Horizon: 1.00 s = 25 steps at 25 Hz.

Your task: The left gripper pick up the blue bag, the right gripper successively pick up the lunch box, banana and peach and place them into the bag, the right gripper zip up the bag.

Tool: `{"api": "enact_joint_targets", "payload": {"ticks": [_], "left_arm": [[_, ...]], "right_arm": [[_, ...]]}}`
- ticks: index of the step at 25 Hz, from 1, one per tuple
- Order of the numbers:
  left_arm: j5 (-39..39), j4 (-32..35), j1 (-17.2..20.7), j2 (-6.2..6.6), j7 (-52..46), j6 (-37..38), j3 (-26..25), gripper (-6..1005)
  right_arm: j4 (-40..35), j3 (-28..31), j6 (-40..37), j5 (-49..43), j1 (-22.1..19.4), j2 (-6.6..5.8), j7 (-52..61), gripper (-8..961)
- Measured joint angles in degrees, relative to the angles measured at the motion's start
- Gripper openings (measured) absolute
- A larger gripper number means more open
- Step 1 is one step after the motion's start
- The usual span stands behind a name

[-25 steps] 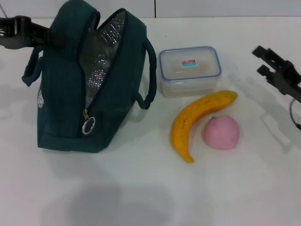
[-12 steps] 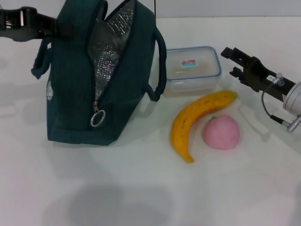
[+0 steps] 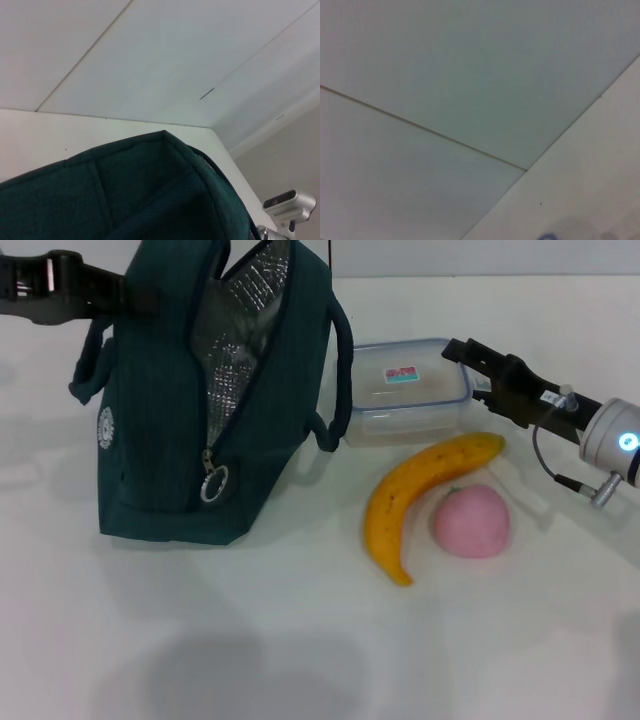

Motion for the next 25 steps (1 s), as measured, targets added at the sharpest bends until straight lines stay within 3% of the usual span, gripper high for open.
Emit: {"api": "enact_joint_targets", "payload": {"ticks": [15,25], "left_arm": [[-0.54,-0.05,-0.11,-0.05,0.01,-0.10,0.01,37],[-0.61,-0.04,0.30,-0.04,0.25,-0.08,0.01,37]], "right_arm": [[-0.72,-0.38,1.94,-0.07,3.01,0.00,0.65,868],[-3.66,-0.73,1.47,-4.82,1.85,0.00,2.30,816]]}}
